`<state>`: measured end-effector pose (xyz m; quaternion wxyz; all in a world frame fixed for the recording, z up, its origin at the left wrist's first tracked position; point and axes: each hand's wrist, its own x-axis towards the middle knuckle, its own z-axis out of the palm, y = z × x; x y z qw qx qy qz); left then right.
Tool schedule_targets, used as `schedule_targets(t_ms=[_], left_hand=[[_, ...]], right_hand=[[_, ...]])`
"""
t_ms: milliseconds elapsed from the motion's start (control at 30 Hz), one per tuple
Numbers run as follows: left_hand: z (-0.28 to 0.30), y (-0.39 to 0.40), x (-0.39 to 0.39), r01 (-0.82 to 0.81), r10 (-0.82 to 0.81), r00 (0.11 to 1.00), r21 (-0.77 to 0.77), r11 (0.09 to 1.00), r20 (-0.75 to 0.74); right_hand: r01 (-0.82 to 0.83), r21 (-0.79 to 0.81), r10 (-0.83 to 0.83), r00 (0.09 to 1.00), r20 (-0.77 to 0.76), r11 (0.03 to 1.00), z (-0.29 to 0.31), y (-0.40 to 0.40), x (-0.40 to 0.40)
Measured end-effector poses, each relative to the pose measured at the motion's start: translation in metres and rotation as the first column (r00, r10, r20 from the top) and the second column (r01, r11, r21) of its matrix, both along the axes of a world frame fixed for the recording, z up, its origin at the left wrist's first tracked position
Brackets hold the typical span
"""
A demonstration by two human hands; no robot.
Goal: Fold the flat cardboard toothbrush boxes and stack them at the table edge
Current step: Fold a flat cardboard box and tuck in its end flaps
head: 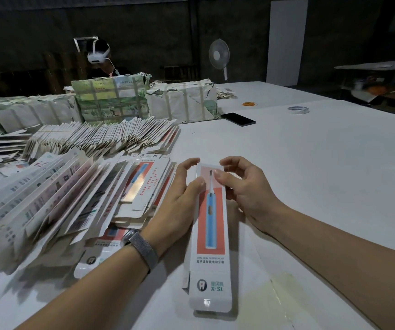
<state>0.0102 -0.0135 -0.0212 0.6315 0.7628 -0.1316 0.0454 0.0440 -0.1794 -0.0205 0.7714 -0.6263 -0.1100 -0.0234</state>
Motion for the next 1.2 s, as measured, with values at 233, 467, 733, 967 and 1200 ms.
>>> schedule_targets(t_ms=[233, 467, 733, 967, 1200], left_hand=[[0.002, 0.002, -0.001, 0.003, -0.002, 1.0, 0.036, 0.999, -0.01], [-0.003, 0.0, 0.004, -0.004, 0.003, 1.0, -0.12, 0.993, -0.009], [-0.002, -0.002, 0.009, -0.026, 0.037, 0.999, -0.328, 0.944, 0.03], [-0.003, -0.002, 0.01, -0.036, 0.047, 0.998, -0.249, 0.968, 0.038], [-0.009, -0.004, 0.018, -0.067, 0.079, 0.995, -0.178, 0.982, 0.058]], right_hand=[[0.012, -0.046, -0.015, 0.998, -0.065, 0.999, 0.002, 0.0, -0.001], [0.178, -0.292, -0.144, 0.981, 0.133, 0.94, 0.002, 0.004, -0.005], [0.202, -0.825, 0.185, 0.92, 0.344, 0.528, 0.021, -0.003, -0.026], [0.308, -0.881, -0.004, 0.945, 0.328, 0.36, 0.055, -0.046, -0.02], [0.402, -0.907, -0.352, 0.836, 0.42, -0.128, 0.083, -0.227, -0.031]])
